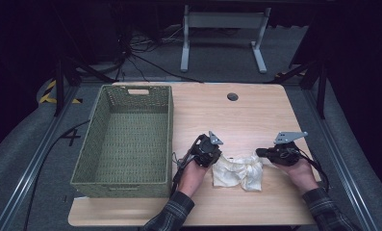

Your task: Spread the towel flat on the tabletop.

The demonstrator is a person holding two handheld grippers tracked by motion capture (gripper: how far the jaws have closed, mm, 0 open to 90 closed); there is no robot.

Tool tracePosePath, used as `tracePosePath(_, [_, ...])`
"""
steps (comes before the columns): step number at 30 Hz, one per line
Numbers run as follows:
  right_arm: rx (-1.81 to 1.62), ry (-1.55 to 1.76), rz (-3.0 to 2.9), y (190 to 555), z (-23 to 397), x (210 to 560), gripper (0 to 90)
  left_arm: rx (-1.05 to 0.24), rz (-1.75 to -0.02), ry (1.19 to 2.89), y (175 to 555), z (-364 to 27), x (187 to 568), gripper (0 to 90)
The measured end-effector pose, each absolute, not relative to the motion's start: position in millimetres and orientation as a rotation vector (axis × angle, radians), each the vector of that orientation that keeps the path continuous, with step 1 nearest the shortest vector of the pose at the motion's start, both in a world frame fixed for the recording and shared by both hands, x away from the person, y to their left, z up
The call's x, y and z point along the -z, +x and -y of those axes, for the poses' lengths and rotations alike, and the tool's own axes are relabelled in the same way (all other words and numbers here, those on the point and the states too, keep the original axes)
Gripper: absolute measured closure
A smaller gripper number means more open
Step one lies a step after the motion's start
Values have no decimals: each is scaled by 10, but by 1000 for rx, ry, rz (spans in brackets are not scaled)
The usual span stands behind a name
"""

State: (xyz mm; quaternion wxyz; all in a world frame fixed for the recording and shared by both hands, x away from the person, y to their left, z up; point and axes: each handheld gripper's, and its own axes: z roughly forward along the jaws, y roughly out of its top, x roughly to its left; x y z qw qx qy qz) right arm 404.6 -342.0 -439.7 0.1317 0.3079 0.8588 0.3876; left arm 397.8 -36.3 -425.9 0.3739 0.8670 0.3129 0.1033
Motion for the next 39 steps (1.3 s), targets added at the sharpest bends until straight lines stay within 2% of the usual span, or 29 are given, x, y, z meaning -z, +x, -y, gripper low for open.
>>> tracePosePath(10, [-1114,929,-2396,3962,3769,4192,867,-347,-891,2184,4032,260,4171,869])
tracePosePath(15, [-1102,996,-2350,3979,3991,4180,871,-392,-953,2161,4072,205,4185,869])
tracePosePath(24, [-1047,1061,-2325,4012,4156,4223,874,-467,-1027,2143,4124,162,4251,865])
tracePosePath(25, [-1025,1055,-2332,4018,4123,4240,870,-483,-1025,2144,4127,169,4265,812])
tracePosePath(26, [-1025,1055,-2332,4018,4123,4240,870,-485,-1029,2147,4128,177,4277,812])
tracePosePath(27, [-1027,1047,-2337,4020,4113,4245,859,-472,-1020,2156,4131,182,4287,764])
tracePosePath(28, [-1039,1044,-2337,4017,4097,4246,788,-468,-1017,2153,4125,185,4287,733])
tracePosePath(30, [-1066,1048,-2343,4013,4084,4230,707,-449,-995,2152,4115,195,4272,666])
tracePosePath(39, [-1142,1000,-2384,3891,3965,4183,658,-318,-813,2221,3999,341,4255,598])
